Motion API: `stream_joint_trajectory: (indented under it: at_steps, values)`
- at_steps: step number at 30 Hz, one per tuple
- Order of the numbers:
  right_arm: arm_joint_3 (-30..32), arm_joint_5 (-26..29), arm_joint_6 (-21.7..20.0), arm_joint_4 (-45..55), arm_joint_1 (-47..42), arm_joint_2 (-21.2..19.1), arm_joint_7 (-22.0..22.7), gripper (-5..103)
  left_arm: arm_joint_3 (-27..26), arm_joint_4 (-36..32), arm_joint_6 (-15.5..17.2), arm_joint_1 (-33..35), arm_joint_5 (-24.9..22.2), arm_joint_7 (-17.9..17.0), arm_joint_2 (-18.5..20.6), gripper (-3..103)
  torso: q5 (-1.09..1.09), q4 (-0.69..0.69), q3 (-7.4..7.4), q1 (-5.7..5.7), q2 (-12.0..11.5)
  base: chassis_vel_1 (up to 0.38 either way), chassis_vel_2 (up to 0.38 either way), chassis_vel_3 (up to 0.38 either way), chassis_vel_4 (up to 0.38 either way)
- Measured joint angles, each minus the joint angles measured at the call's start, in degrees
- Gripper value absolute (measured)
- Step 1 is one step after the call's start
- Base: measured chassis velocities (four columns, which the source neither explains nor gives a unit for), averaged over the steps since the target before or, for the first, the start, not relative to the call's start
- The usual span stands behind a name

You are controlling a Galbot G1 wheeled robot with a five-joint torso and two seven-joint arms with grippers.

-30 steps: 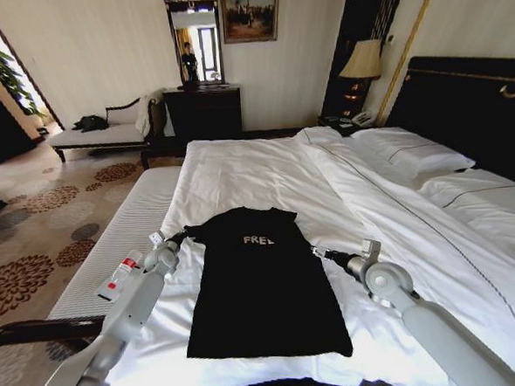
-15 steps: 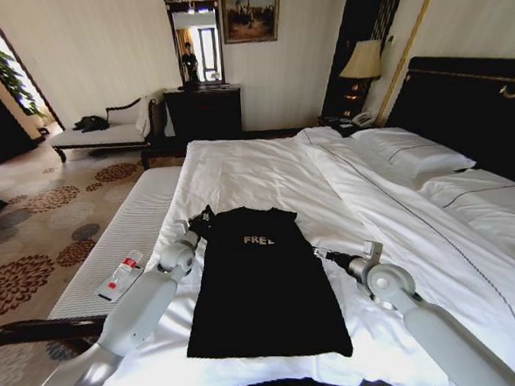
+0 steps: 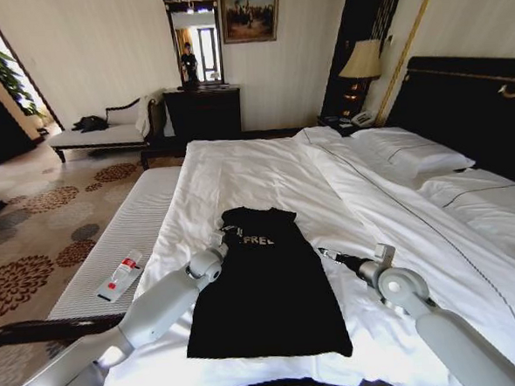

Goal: Fold the clothes on the bed.

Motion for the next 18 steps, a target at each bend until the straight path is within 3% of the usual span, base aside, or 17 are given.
stream_joint_trajectory:
  at_steps: [6, 10, 13, 14, 18]
  values:
    - [-0.4, -0.1, 0.1, -0.3, 0.6, 0.3, -0.1, 100, 1.5, 1.4, 1.2, -0.4, 0.2, -1.1, -0.7, -2, -0.01, -0.01, 0.00, 0.00, 0.0, 0.000, 0.000, 0.000, 0.000]
    - [-0.7, -0.1, 0.2, -0.4, 1.0, 0.3, -0.2, 100, 2.7, 0.7, 3.3, -0.5, 1.3, -1.5, 0.6, 18, -0.01, 0.00, 0.00, 0.00, 0.0, 0.000, 0.000, 0.000, 0.000]
    - [-0.7, -0.1, 0.2, -0.6, 1.0, 0.3, -0.2, 100, 3.3, -0.1, 3.4, -0.4, 4.1, -0.9, 1.7, 23, -0.01, 0.00, 0.00, 0.00, 0.0, 0.000, 0.000, 0.000, 0.000]
    - [-0.8, -0.1, 0.2, -0.7, 1.0, 0.4, -0.3, 100, 3.8, -1.1, 3.4, -0.3, 6.1, -0.2, 2.7, 33, -0.02, 0.00, 0.00, 0.00, 0.0, 0.000, 0.000, 0.000, 0.000]
    - [-0.9, -0.1, 0.3, -0.8, 1.4, 0.4, -0.4, 100, 4.1, -2.9, 2.9, -0.1, 7.9, 0.2, 4.2, 44, -0.01, 0.00, 0.00, 0.00, 0.0, 0.000, 0.000, 0.000, 0.000]
